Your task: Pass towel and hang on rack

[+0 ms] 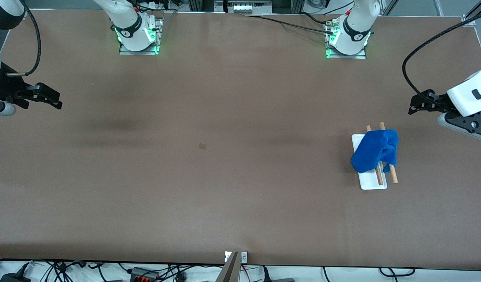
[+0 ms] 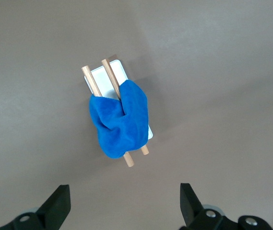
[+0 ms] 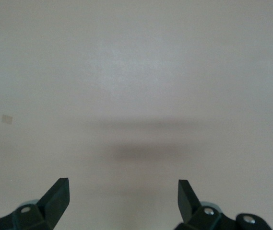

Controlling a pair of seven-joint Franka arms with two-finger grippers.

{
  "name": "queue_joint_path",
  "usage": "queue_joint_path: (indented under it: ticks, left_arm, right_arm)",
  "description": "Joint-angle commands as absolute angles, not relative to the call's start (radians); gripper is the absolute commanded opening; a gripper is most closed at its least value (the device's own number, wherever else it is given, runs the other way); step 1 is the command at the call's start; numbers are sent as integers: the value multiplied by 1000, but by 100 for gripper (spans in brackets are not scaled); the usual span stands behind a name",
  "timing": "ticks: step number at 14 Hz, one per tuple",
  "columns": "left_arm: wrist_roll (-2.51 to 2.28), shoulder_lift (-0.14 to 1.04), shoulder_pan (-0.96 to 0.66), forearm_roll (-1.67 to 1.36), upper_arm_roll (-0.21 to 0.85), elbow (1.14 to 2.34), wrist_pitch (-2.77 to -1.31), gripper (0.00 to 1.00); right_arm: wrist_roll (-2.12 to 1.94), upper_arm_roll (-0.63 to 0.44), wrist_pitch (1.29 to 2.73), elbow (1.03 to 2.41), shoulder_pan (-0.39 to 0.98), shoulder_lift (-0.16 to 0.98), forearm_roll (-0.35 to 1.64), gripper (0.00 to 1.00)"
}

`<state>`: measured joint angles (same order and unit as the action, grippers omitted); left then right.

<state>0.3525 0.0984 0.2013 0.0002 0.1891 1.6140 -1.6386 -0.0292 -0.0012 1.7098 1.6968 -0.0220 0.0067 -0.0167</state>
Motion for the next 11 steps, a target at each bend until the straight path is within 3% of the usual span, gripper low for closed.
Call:
queue_joint_path:
  ticks: [1,5,11]
  left_arm:
    - [341,9,187,3,170,1732,-1692,100]
    - [226,-25,129,-28,100,1772,-1697,100]
    - [218,-25,129,-49,100,1772,-1686,100]
  right_arm:
    - [-43,2,1700,1695,-21,-3,-25,100]
    - [-40,-2,1698,1697,-23,-2,-21,100]
    - [-40,2,1678,1695,-21,-3,-23,100]
